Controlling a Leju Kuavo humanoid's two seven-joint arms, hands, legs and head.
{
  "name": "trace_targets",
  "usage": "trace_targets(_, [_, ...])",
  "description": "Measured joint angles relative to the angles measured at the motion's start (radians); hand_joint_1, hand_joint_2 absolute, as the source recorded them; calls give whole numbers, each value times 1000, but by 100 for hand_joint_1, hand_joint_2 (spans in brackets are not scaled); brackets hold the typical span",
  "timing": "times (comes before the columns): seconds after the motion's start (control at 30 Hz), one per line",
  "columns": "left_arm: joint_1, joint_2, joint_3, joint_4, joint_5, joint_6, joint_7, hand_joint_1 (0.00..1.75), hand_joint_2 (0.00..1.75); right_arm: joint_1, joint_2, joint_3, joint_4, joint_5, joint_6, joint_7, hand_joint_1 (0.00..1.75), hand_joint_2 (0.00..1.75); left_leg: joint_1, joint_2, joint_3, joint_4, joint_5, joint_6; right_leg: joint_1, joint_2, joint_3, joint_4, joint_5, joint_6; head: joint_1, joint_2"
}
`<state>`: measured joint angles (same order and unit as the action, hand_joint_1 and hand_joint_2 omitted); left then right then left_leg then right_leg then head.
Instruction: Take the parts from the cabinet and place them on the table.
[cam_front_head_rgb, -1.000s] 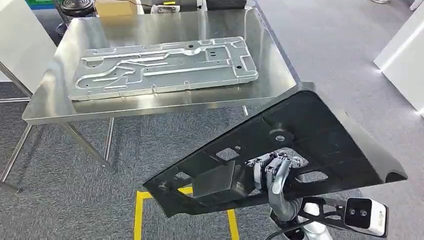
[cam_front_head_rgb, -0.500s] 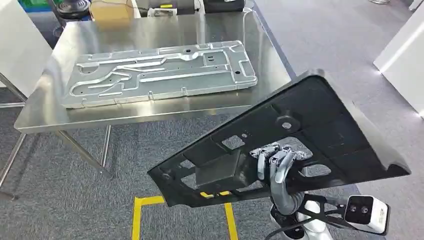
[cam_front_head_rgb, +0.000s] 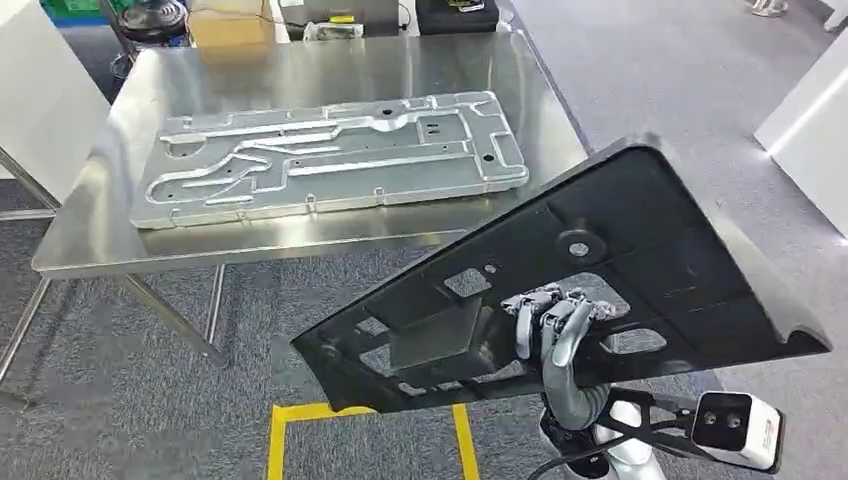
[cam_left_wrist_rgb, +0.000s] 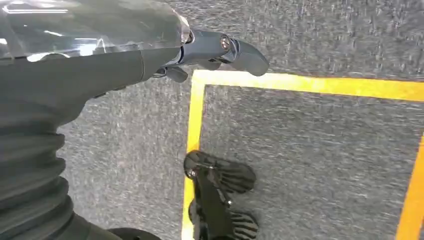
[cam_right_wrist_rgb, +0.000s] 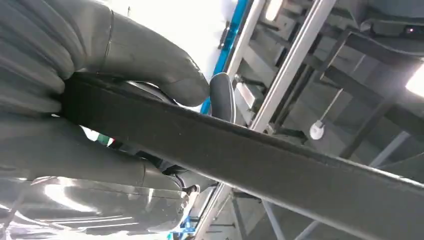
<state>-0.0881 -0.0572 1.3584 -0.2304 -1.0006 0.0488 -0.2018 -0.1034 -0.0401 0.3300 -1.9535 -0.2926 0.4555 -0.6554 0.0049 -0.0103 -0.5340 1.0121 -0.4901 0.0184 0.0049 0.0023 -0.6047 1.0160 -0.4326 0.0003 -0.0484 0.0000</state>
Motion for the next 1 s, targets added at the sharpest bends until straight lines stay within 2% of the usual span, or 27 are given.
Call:
trace_targets(0.07, [1, 0, 0, 0, 0, 0, 1, 0, 175, 0, 0, 0, -1, 0, 1, 0, 175, 175, 2, 2, 6, -9, -4, -11, 3, 4, 1, -4, -5, -8, 0, 0])
trace_targets(0.1, [-2, 1, 0, 0, 0, 0, 1, 0, 175, 1, 0, 0, -3, 0, 1, 0, 175, 175, -4, 3, 10, -7, -10, -18, -12, 5, 13, -20, -1, -13, 0, 0])
trace_targets(0.13, [-3, 1, 0, 0, 0, 0, 0, 0, 175, 0, 1, 0, -4, 0, 2, 0, 175, 175, -1, 4, 7, 15, -20, -21, -11, 3, 24, -29, -3, -17, 0, 0])
trace_targets(0.17, [-4, 0, 0, 0, -1, 0, 1, 0, 175, -2, 2, 0, -5, 0, 2, 0, 175, 175, 1, 4, -17, 67, -47, -23, -12, 0, 31, -31, -7, -23, 0, 0])
trace_targets(0.23, [-3, 1, 0, 0, 0, 0, 1, 0, 175, -1, 3, 1, -5, 0, 3, 0, 175, 175, 6, 4, -109, 231, -117, -32, -11, -2, 40, -30, -16, -26, 0, 0])
trace_targets(0.27, [-1, 2, 0, 0, 0, 0, 1, 0, 175, 0, 3, 2, -5, 0, 3, 0, 175, 175, 7, 4, -153, 299, -132, -35, -11, -2, 44, -30, -21, -26, 0, 0])
trace_targets(0.3, [1, 2, 0, 0, 0, 0, 1, 0, 175, 0, 3, 2, -5, 0, 3, 0, 175, 175, 8, 4, -174, 318, -117, -38, -11, -1, 50, -29, -26, -25, 0, 0])
trace_targets(0.33, [2, 2, 0, 0, 0, 0, 1, 0, 175, 0, 3, 3, -5, 0, 2, 0, 175, 175, 10, 4, -169, 283, -77, -39, -12, 0, 58, -28, -32, -24, 0, 0])
trace_targets(0.37, [2, 2, 0, 0, 2, 0, 1, 0, 175, 0, 3, 4, -5, 0, 3, 0, 175, 175, 11, 5, -143, 212, -25, -39, -12, 1, 66, -27, -39, -21, 0, 0])
trace_targets(0.4, [2, 3, 0, 0, 2, 0, 1, 0, 175, 0, 4, 5, -5, 0, 4, 0, 175, 175, 12, 5, -103, 113, 36, -38, -13, 1, 77, -25, -48, -18, 0, 0])
trace_targets(0.43, [2, 3, 0, 0, 2, 1, 1, 0, 175, 0, 4, 5, -5, 0, 5, 0, 175, 175, 13, 6, -72, 30, 77, -35, -12, 1, 82, -23, -57, -13, 0, 0])
trace_targets(0.47, [2, 3, 0, 0, 3, 2, 1, 0, 175, -1, 4, 5, -5, -1, 6, 0, 175, 175, 7, 6, -61, 15, 53, -33, -5, 1, 84, -18, -63, -6, 0, 0])
trace_targets(0.5, [1, 3, 0, 0, 4, 3, 2, 0, 175, -1, 4, 5, -5, -1, 8, 0, 175, 175, 6, 4, -61, 13, 56, -23, -6, 4, 82, -17, -64, -1, 0, 0])
trace_targets(0.57, [4, 3, 0, 0, 5, 3, 1, 0, 175, -2, 4, 6, -5, -1, 11, 0, 175, 175, 3, 4, -63, 12, 52, -15, -7, 3, 83, -21, -66, 7, 0, 0])
trace_targets(0.63, [3, 3, 0, 0, 5, 3, 1, 0, 175, -3, 5, 6, -5, -1, 11, 0, 175, 175, 9, 4, -52, 0, 53, -1, -13, 2, 85, -9, -79, 21, 0, 0])
trace_targets(0.67, [2, 3, 0, 0, 5, 3, 0, 0, 175, -6, 5, 6, -5, -2, 11, 0, 175, 175, 10, 4, -47, -2, 49, 5, -12, 1, 65, 33, -99, 24, 0, 0])
trace_targets(0.7, [1, 3, 0, 0, 6, 3, 0, 0, 175, -8, 5, 6, -5, -2, 11, 0, 175, 175, 9, 5, -45, -2, 47, 9, -13, 1, 24, 105, -132, 27, 0, 0])
trace_targets(0.73, [1, 3, 0, 0, 6, 3, 0, 0, 175, -6, 5, 6, -5, -2, 11, 0, 175, 175, 8, 5, -42, -2, 42, 13, -14, 1, -32, 202, -170, 30, 0, 0])
trace_targets(0.77, [1, 3, 0, 0, 7, 3, 0, 0, 175, -5, 5, 6, -4, -2, 11, 0, 175, 175, 7, 5, -39, -2, 39, 14, -15, 1, -82, 279, -192, 32, 0, 0])
trace_targets(0.8, [2, 3, 0, 0, 9, 2, 1, 0, 175, -5, 5, 7, -3, -3, 11, 0, 175, 175, 6, 5, -35, -2, 35, 14, -16, 1, -116, 321, -188, 32, 0, 0])
trace_targets(0.83, [2, 3, 0, 0, 10, 2, 1, 0, 175, -5, 5, 7, -3, -3, 11, 0, 175, 175, 5, 4, -27, -2, 30, 14, -17, 1, -121, 305, -156, 30, 0, 0])
trace_targets(0.87, [2, 3, 0, 0, 10, 2, 1, 0, 175, -6, 5, 8, -3, -3, 11, 0, 175, 175, 5, 2, -18, -2, 24, 13, -17, 1, -102, 247, -105, 27, 0, 0])
trace_targets(0.93, [2, 3, 0, 0, 10, -1, 1, 0, 175, -8, 5, 9, -3, -3, 10, 0, 175, 175, 3, -1, 3, -2, 11, 9, -14, 1, -24, 59, 9, 12, 0, 0])
trace_targets(0.97, [2, 0, 0, 0, 10, -2, 1, 0, 175, -10, 6, 10, -3, -3, 8, 1, 175, 175, 5, -1, 3, -5, 6, 6, -8, 1, -2, 14, 9, 3, 0, 0])
trace_targets(1.0, [-1, 0, 0, 0, 10, -3, 1, 0, 175, -13, 8, 11, -4, -3, 8, 2, 175, 175, -1, -2, 3, -1, 2, -1, -5, -1, 0, -6, 5, 2, 0, 0])
